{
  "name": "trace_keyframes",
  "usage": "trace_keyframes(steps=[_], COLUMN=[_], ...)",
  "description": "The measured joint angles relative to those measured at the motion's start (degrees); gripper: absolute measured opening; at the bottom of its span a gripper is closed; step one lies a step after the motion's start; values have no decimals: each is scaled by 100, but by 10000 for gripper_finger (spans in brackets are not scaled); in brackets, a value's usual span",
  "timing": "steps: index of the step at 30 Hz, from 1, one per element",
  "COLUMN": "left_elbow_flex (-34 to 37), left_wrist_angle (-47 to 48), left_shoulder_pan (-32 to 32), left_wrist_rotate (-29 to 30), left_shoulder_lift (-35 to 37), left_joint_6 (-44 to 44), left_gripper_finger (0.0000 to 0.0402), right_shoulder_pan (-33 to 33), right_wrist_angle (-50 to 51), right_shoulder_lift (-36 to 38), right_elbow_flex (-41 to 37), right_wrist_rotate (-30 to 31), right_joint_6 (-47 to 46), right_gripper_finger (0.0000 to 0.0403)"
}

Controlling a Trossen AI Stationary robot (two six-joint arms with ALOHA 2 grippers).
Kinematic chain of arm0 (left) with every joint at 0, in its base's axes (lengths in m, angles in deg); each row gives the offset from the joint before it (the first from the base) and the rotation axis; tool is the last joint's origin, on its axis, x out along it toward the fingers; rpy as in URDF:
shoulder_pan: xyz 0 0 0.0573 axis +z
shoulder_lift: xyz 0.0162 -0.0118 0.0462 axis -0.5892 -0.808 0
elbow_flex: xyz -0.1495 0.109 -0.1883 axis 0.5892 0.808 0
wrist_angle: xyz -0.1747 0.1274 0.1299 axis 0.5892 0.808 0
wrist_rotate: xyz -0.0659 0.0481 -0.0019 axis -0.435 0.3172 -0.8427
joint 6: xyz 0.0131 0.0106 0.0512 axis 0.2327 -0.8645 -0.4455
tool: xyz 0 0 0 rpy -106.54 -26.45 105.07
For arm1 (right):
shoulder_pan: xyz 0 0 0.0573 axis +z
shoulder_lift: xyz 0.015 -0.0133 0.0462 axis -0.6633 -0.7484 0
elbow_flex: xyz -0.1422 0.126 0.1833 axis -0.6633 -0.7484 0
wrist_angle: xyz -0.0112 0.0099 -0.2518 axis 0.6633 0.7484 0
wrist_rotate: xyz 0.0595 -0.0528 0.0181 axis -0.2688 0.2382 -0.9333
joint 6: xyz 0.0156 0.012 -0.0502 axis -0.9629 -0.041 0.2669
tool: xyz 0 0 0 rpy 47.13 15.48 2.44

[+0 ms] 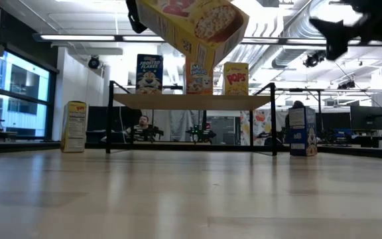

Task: Stack cereal on shelf
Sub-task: Put the bottom yellow cereal box aligned with the other yellow cereal box on the shelf

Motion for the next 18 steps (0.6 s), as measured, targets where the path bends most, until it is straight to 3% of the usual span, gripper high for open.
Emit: trace_keyframes(steps=[13, 18], left_elbow_flex=[0, 0], left_wrist_angle=[-272, -267], left_shoulder_pan=[46, 74], left_wrist_rotate=[28, 151], left_shoulder_lift=[0, 0], left_joint_6=[-28, -489], left_gripper_finger=[161, 161], right_shoulder_pan=[0, 0], right_wrist_angle=[1139, 1336], right_shoulder_lift=[-1675, -2368], right_elbow_flex=[1929, 2316], right_wrist_rotate=[122, 148], right_joint_6=[86, 52], right_gripper_finger=[257, 257])
